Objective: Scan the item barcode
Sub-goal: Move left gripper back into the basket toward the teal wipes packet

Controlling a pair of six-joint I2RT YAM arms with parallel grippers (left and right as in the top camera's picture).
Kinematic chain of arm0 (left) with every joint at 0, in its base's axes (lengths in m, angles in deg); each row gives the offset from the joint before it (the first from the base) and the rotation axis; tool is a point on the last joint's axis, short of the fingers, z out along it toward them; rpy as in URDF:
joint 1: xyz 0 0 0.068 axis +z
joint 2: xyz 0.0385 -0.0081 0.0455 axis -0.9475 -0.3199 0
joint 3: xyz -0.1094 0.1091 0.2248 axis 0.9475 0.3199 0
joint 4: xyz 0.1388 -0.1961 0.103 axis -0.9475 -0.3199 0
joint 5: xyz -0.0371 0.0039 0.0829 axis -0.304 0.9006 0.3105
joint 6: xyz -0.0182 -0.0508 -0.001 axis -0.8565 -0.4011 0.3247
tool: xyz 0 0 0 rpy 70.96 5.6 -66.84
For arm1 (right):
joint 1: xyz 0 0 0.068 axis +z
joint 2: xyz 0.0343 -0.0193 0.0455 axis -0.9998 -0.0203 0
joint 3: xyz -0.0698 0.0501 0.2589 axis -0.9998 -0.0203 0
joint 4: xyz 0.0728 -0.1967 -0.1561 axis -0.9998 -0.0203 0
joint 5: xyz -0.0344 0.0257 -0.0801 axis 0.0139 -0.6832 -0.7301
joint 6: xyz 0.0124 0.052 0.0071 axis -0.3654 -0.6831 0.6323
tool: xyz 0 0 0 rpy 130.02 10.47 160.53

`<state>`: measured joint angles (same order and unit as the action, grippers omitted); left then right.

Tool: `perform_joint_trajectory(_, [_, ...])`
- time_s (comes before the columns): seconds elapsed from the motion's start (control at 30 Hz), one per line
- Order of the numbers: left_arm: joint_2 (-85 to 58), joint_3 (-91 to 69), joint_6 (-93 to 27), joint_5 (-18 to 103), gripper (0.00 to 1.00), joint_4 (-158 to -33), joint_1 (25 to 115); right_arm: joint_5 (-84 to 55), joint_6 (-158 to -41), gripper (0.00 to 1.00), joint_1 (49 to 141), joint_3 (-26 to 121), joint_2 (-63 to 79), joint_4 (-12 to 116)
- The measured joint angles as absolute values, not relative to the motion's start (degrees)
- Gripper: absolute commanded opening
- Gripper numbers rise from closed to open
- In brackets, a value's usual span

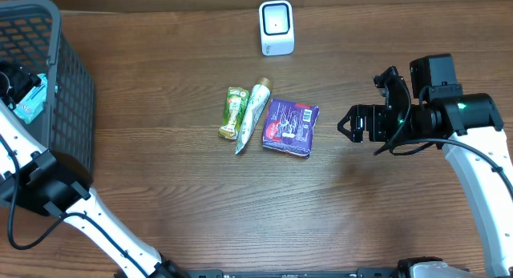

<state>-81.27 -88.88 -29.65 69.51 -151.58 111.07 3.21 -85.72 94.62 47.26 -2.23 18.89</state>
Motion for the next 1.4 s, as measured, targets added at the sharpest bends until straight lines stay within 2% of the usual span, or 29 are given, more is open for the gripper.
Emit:
perform_joint_trajectory(0.2, [-74.53,-88.88,-29.93,68.51,0.77,-155.10,110.68,3.19,-85.74,1.00,94.62,47.26,-2.23,18.98])
perform_joint_trajectory(0.3, [-68.31,-88.88,-30.15,68.20,0.67,-157.76,109.67,3.17,-85.72,1.00,94.62,47.26,-2.23,19.13])
perform_joint_trajectory(0.47, [-57.29,-88.38,-29.19,67.44,0.67,-158.07,105.19,3.19,-85.72,1.00,94.62,47.26,-2.23,19.74])
perform_joint_trajectory(0.63, [-43.87,-83.95,-29.19,69.67,0.68,-157.96,96.21,3.21,-85.72,1.00,94.62,47.26,-2.23,19.13])
perform_joint_trajectory(0.77, [-32.35,-76.25,-29.49,73.64,0.69,-158.11,91.14,3.19,-85.72,1.00,94.62,47.26,-2.23,18.80])
perform_joint_trajectory(0.93, [-20.05,-62.02,-30.50,78.06,0.70,-157.50,90.07,3.19,-85.74,1.00,94.62,47.26,-2.23,18.65])
perform_joint_trajectory(1.07, [-11.59,-47.73,-31.26,81.05,0.77,-151.01,90.07,3.19,-85.72,1.00,94.62,47.26,-2.23,18.65])
perform_joint_trajectory(1.13, [-7.63,-40.65,-31.33,82.41,1.00,-146.75,90.07,3.19,-85.74,1.00,94.62,47.26,-2.23,18.69])
perform_joint_trajectory(1.23, [-3.76,-32.89,-31.59,83.81,1.00,-141.87,90.07,3.21,-85.72,1.00,94.62,47.26,-2.23,18.63])
perform_joint_trajectory(1.4, [-2.95,-27.07,-31.57,84.35,1.00,-141.50,90.07,3.19,-85.72,1.00,94.62,47.26,-2.23,18.39])
